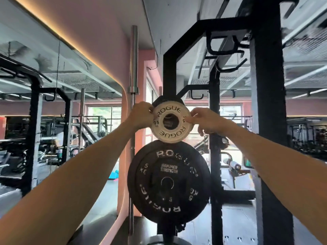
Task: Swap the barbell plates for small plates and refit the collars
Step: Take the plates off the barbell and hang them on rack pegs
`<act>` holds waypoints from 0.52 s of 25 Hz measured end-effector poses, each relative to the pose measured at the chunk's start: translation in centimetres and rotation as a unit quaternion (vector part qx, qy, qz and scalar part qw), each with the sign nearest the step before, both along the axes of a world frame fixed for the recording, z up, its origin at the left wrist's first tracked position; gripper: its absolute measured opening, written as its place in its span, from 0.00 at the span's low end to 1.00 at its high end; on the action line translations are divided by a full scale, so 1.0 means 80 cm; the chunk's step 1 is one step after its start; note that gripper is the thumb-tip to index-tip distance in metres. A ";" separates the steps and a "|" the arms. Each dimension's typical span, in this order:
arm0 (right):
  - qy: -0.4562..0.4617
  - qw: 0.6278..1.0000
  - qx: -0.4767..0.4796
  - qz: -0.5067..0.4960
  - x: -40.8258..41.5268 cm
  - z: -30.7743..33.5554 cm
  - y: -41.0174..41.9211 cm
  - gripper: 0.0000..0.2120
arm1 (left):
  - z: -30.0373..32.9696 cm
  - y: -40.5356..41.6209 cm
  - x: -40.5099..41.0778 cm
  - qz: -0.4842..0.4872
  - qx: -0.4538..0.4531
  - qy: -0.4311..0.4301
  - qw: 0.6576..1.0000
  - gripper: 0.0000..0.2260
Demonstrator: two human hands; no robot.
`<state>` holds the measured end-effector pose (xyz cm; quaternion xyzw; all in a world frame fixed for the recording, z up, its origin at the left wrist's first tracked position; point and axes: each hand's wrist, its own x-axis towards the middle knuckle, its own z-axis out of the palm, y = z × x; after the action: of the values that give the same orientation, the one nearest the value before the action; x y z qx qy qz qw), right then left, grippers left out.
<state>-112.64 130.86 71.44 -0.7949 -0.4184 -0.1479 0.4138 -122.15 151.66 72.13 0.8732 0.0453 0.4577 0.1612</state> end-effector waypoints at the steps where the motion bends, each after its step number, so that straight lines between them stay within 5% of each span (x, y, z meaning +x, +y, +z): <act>1: -0.006 1.000 0.009 0.001 0.011 0.011 0.011 0.07 | 0.012 0.011 0.012 -0.002 0.002 -0.011 1.000 0.10; 13: -0.071 0.994 0.056 -0.059 0.136 0.068 0.107 0.10 | 0.078 0.104 0.168 -0.023 0.011 -0.066 0.998 0.11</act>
<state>-101.76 139.43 76.84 -0.7814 -0.3904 -0.2514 0.4169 -108.75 159.94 78.40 0.8437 0.0094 0.5108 0.1650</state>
